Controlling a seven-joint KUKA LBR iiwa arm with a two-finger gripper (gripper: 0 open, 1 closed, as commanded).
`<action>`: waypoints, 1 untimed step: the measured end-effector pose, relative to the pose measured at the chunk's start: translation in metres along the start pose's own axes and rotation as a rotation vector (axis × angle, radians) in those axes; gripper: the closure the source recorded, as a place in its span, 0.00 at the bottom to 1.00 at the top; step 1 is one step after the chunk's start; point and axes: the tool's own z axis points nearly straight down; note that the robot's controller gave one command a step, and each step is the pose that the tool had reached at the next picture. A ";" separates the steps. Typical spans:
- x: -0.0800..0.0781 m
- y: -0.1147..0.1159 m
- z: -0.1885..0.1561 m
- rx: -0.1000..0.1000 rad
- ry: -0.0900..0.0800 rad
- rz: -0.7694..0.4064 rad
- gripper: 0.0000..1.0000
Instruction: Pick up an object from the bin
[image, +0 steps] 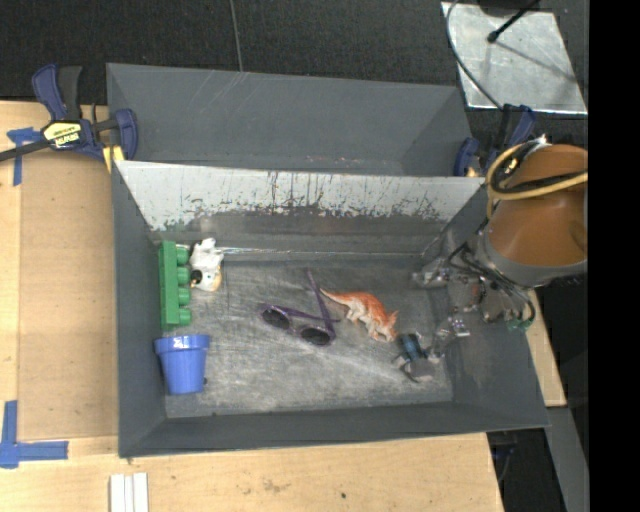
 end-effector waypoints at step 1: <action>-0.079 0.009 0.053 -0.001 0.003 -0.074 1.00</action>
Offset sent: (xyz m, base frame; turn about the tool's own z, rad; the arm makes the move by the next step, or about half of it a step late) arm 0.0000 0.0000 0.0000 0.0000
